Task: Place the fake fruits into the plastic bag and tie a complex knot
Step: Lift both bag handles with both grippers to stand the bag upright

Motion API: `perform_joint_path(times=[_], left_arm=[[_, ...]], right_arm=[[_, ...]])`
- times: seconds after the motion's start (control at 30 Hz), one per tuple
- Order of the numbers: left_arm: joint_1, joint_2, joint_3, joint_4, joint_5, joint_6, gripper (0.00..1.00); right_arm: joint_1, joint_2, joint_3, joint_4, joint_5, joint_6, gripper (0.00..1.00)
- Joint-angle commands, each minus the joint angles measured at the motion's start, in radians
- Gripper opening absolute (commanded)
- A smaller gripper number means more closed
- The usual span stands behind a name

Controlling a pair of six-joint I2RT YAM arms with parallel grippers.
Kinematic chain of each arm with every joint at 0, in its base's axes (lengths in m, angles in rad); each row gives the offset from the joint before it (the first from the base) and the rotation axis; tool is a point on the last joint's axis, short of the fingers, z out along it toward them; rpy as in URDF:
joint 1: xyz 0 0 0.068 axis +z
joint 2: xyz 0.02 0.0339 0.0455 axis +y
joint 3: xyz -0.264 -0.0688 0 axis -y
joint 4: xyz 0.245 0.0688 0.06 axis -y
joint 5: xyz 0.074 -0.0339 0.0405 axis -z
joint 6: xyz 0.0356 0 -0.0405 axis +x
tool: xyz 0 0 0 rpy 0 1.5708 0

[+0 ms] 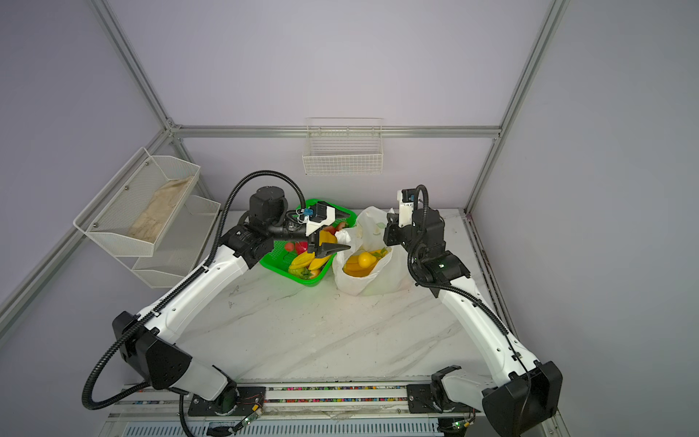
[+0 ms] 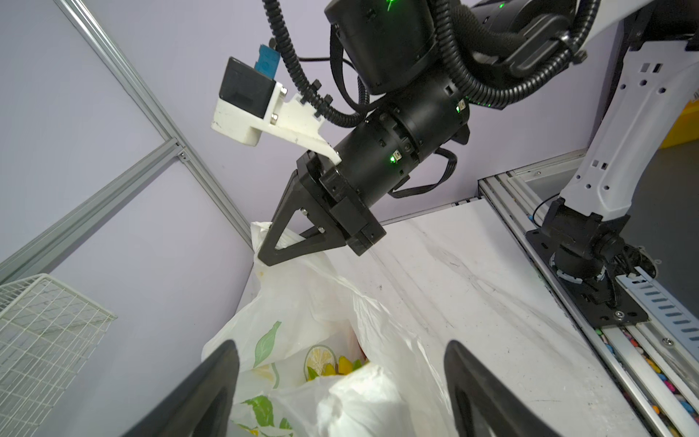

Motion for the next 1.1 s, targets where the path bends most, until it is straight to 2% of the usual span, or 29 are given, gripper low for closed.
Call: perform_joint_path(times=[0.0, 0.1, 0.2, 0.3, 0.4, 0.47, 0.53, 0.63, 0.77, 0.9, 1.07], left_arm=[[-0.011, 0.022, 0.121, -0.101, 0.031, 0.064, 0.76], [-0.015, 0.042, 0.133, -0.110, 0.047, 0.060, 0.62], [-0.023, 0.051, 0.143, -0.109, 0.050, 0.040, 0.43], [-0.029, 0.040, 0.142, -0.085, 0.027, -0.024, 0.33], [-0.031, -0.018, 0.087, 0.010, -0.080, -0.164, 0.17], [-0.031, -0.086, -0.015, 0.150, -0.180, -0.276, 0.06], [-0.030, -0.143, -0.109, 0.246, -0.268, -0.332, 0.00], [-0.006, -0.221, -0.181, 0.291, -0.390, -0.403, 0.00], [0.076, -0.249, -0.263, 0.367, -0.474, -0.541, 0.00], [0.116, -0.260, -0.309, 0.421, -0.485, -0.622, 0.00], [0.116, -0.244, -0.329, 0.445, -0.459, -0.652, 0.00]], right_arm=[[-0.005, -0.035, 0.007, -0.018, 0.002, -0.004, 0.01], [-0.006, -0.034, 0.008, -0.022, 0.005, -0.006, 0.01], [-0.005, -0.034, 0.013, -0.026, 0.009, -0.007, 0.01], [-0.006, -0.034, 0.037, -0.040, 0.028, -0.015, 0.01], [-0.007, -0.035, 0.078, -0.063, 0.053, -0.016, 0.01], [-0.006, -0.035, 0.114, -0.077, 0.059, -0.014, 0.01], [-0.006, -0.035, 0.136, -0.086, 0.062, -0.016, 0.02], [-0.006, -0.035, 0.156, -0.110, 0.104, -0.029, 0.02], [-0.007, -0.034, 0.142, -0.120, 0.226, -0.058, 0.01], [-0.011, -0.021, 0.145, -0.121, 0.288, -0.069, 0.01], [-0.013, 0.012, 0.153, -0.111, 0.278, -0.069, 0.01]])
